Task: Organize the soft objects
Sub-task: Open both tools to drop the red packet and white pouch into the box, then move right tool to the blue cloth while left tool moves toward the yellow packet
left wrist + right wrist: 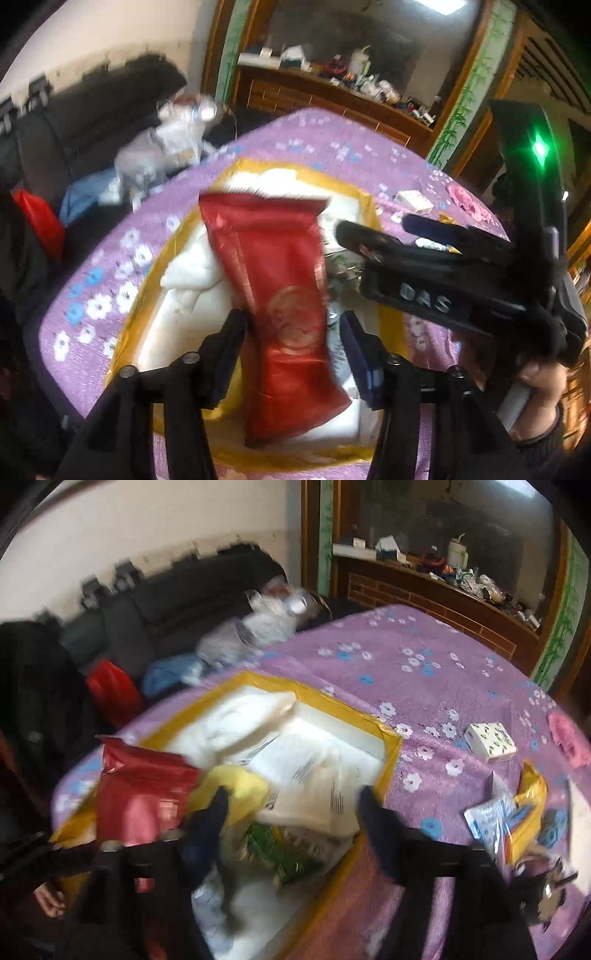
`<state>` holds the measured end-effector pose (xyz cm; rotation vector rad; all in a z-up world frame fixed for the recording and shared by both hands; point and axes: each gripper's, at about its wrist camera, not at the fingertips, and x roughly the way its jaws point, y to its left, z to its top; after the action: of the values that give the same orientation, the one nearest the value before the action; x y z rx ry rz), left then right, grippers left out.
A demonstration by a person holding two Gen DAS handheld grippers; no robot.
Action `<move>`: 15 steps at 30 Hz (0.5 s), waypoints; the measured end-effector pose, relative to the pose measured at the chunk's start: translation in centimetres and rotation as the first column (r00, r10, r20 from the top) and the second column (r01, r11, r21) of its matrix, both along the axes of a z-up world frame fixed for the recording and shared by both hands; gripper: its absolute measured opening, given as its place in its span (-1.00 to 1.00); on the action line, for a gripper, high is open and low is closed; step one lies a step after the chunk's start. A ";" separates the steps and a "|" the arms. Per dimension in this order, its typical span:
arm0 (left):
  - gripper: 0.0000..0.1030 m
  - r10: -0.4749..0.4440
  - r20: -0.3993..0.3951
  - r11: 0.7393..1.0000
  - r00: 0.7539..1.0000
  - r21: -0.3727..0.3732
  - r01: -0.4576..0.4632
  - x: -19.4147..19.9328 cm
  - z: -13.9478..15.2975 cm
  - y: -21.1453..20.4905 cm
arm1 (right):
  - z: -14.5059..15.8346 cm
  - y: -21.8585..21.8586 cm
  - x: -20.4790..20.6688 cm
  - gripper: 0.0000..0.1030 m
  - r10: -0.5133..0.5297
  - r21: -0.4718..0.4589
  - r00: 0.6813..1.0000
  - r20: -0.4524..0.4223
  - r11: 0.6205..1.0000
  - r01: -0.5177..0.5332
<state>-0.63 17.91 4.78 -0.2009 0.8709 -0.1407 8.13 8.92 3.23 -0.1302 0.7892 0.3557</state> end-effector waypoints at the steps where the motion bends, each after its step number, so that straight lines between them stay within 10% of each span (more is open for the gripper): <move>1: 0.23 -0.003 0.008 1.000 1.000 0.019 0.002 -0.3 0.2 -0.5 | 0.3 -0.6 -0.9 0.55 -0.014 -0.004 1.000 0.011 1.000 0.014; 15: 0.23 -0.151 -0.076 0.989 0.986 -0.020 0.150 -6.4 2.7 -9.3 | 2.9 -14.1 -10.9 0.58 -0.149 0.187 0.987 -0.066 0.969 0.159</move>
<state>-7.00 8.65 7.43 -0.1550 0.9627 -0.2815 -2.75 -5.23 6.16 0.1212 0.8064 0.2863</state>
